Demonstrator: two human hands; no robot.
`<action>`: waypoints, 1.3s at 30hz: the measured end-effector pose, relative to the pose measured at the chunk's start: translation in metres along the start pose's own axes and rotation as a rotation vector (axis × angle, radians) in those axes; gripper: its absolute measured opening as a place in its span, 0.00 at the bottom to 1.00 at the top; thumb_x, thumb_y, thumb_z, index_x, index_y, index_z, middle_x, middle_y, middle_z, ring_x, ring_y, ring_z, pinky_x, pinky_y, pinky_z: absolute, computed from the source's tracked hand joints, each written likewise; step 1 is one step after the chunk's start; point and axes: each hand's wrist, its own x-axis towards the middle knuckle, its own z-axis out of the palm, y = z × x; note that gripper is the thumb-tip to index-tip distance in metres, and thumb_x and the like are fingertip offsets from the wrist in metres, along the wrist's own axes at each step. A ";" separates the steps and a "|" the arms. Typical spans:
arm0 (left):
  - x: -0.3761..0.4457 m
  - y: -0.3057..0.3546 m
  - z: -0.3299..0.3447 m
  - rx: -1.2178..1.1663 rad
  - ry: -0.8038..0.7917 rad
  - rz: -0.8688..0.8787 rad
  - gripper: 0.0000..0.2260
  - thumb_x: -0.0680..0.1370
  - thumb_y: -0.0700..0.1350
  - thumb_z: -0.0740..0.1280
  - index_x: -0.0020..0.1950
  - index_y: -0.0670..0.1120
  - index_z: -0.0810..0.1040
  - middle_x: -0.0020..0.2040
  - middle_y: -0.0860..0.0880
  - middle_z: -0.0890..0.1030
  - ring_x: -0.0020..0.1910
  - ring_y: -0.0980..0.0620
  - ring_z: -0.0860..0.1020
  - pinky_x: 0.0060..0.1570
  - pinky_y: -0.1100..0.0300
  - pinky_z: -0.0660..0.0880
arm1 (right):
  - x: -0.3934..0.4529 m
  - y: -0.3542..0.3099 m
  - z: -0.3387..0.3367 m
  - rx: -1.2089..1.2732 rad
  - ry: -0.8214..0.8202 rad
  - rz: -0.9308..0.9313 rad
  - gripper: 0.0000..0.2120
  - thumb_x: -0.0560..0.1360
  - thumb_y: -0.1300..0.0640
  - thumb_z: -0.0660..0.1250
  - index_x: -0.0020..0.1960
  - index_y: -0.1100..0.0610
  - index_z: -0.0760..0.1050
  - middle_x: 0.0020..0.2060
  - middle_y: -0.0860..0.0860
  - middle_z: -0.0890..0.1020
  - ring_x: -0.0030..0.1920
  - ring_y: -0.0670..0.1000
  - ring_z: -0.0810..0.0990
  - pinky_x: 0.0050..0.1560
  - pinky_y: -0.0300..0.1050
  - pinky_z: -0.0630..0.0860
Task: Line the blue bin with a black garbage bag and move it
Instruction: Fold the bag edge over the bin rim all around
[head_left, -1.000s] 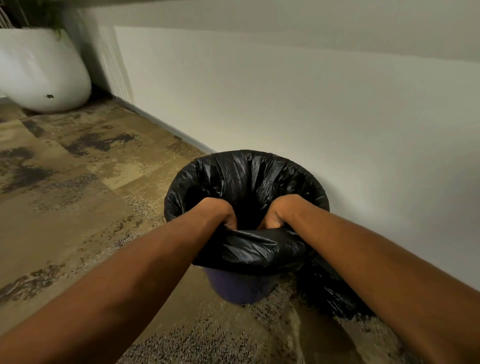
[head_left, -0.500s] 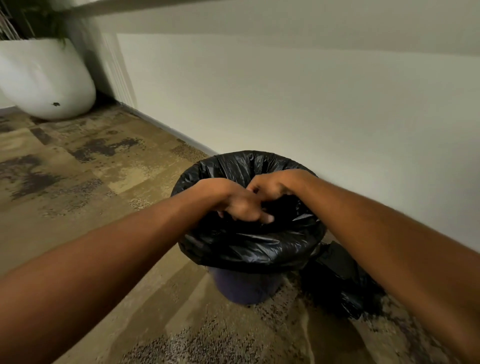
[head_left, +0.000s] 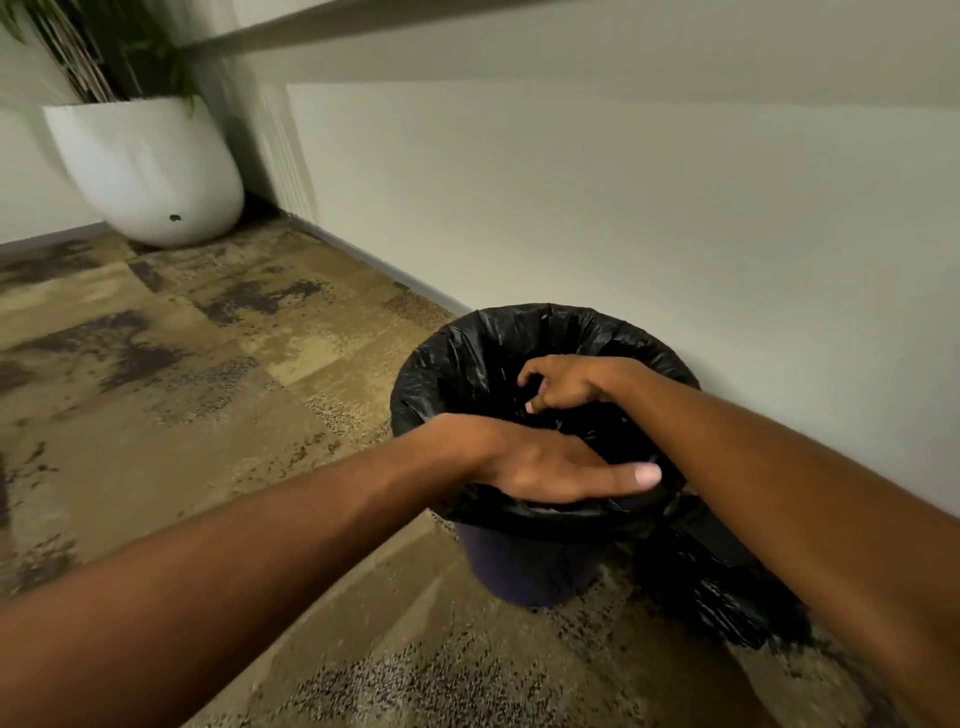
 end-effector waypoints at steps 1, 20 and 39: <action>-0.002 0.002 -0.006 -0.049 0.110 0.028 0.25 0.70 0.77 0.50 0.40 0.58 0.72 0.39 0.58 0.74 0.48 0.50 0.76 0.50 0.58 0.69 | -0.006 0.002 -0.004 0.064 0.021 -0.015 0.21 0.76 0.55 0.69 0.67 0.54 0.71 0.58 0.54 0.79 0.57 0.54 0.79 0.61 0.51 0.75; -0.070 -0.092 -0.010 -1.005 0.541 -0.490 0.26 0.78 0.63 0.60 0.59 0.41 0.77 0.56 0.38 0.81 0.50 0.40 0.80 0.39 0.54 0.75 | -0.139 0.083 -0.009 0.990 0.198 0.405 0.14 0.78 0.48 0.66 0.56 0.57 0.73 0.47 0.56 0.78 0.40 0.52 0.77 0.37 0.44 0.75; -0.065 -0.100 -0.036 -1.379 0.977 -0.240 0.09 0.81 0.49 0.61 0.49 0.47 0.79 0.44 0.46 0.83 0.38 0.50 0.81 0.36 0.57 0.79 | -0.107 0.025 -0.035 1.626 0.371 0.137 0.07 0.77 0.61 0.67 0.54 0.61 0.77 0.46 0.57 0.83 0.42 0.52 0.83 0.35 0.43 0.82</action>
